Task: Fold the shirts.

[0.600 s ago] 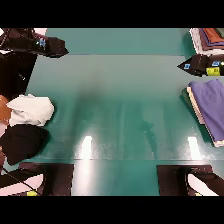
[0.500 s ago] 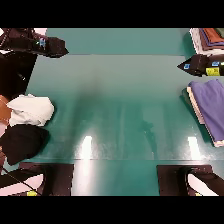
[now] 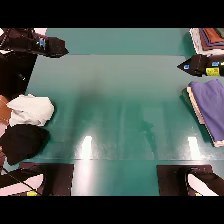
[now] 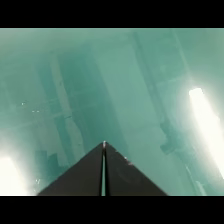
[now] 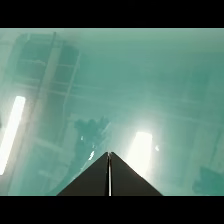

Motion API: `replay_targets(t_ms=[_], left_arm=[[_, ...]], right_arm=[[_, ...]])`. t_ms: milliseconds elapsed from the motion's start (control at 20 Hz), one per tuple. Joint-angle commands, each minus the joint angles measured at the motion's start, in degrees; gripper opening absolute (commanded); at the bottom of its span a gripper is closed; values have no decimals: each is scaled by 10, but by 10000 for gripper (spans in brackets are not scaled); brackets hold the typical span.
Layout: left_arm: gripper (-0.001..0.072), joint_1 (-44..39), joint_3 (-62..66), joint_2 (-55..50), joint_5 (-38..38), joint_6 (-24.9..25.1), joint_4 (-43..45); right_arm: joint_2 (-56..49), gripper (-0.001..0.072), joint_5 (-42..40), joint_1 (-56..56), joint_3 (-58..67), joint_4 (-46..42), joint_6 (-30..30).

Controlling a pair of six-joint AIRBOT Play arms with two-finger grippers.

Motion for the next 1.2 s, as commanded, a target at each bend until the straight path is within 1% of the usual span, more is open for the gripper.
replay_targets(t_ms=[0, 50, 100, 150, 250, 300, 350, 500, 550, 600, 650, 700, 750, 850, 900, 1050, 1100, 1150], left_arm=[[24, 0, 0, 0, 10, -7, -7], [24, 0, 0, 0, 29, -5, -5], [24, 2, 2, 1, 21, -5, 17], [23, 8, 4, 5, -10, -6, 44], [23, 35, 1, 18, -89, -11, 126], [23, 56, -15, 32, -112, -18, 157], [24, 81, -43, 50, -115, -25, 170], [25, 153, -163, 94, -134, -19, 171], [66, 173, -206, 96, -136, -19, 172], [410, 189, -248, 96, -126, -19, 175], [720, 199, -286, 96, -103, -19, 177], [691, 207, -324, 96, -67, -19, 180], [645, 210, -354, 94, -35, -19, 184], [643, 210, -401, 87, 23, -19, 186], [643, 210, -414, 84, 36, -19, 186], [641, 210, -423, 78, 42, -19, 186], [592, 210, -423, 78, 42, -20, 188], [297, 210, -423, 78, 37, -19, 188]], right_arm=[[0, 18, 3, 1, 0, 0, 0], [0, 18, 3, 1, 0, 0, 0], [0, 18, 3, 1, 0, 0, 0], [0, 17, 3, 1, 0, 0, 0], [0, 17, 3, 1, 0, 0, 0], [0, 17, 3, 1, 0, 0, 0], [0, 17, 3, 1, 0, -1, 0], [-1, 17, 1, 1, 0, 0, 0], [-3, 18, 1, 1, 0, -1, 0], [-5, 17, 2, 1, 0, 0, 0], [-6, 17, 1, 1, -1, 0, 0], [-8, 17, 1, 1, -1, 1, 0], [-12, 17, 1, 1, -1, 0, 0], [-19, 18, 4, 1, -1, 1, 0], [-24, 18, 4, 1, -1, 2, 0], [-36, 18, 7, 1, -1, 5, 0], [-38, 17, 8, 1, -1, 5, 0], [-39, 17, 7, 1, -1, 6, 0]])
